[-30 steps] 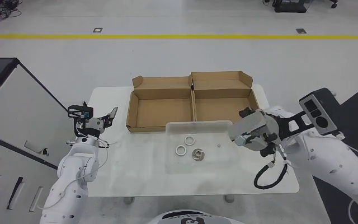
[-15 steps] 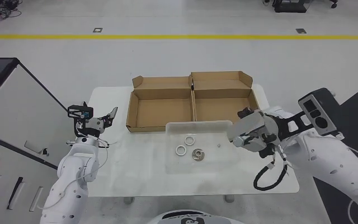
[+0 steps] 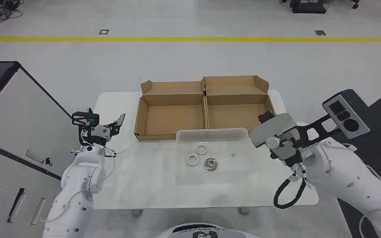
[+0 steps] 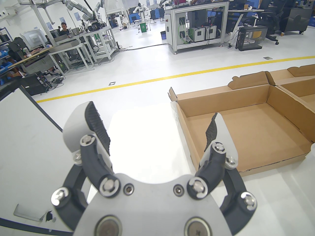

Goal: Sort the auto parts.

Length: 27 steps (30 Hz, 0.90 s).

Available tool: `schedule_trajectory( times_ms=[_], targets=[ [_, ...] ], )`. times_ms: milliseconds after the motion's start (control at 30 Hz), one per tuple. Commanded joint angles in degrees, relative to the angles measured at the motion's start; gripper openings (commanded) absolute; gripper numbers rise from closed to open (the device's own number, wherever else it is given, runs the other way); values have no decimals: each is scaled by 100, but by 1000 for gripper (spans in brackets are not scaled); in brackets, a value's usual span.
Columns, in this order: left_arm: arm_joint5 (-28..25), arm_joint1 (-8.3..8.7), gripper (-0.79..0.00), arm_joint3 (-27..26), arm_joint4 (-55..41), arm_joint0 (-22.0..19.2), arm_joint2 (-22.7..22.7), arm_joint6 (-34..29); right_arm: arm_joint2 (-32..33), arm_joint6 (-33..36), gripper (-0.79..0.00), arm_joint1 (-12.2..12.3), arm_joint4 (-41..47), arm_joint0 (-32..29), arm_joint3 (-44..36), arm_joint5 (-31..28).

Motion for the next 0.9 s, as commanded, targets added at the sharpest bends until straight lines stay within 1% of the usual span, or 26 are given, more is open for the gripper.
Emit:
schedule_trajectory(
  times_ms=[0,133,233,500,700,867],
  targets=[
    [0,0,0,0,0,0,0,0,65,277,-785,-7,15,-41,40,26],
    [0,0,0,0,0,0,0,0,229,676,-785,-22,115,-140,49,14],
    [0,0,0,0,0,0,0,0,371,721,-785,-50,244,-229,-25,-28],
    [0,0,0,0,0,0,0,0,638,223,-785,-189,260,-414,-432,-28],
    [0,0,0,0,0,0,0,0,669,-463,-785,-322,78,-501,-660,-28],
    [0,0,0,0,0,0,0,0,703,-516,-785,-451,83,-571,-676,-28]
  ],
)
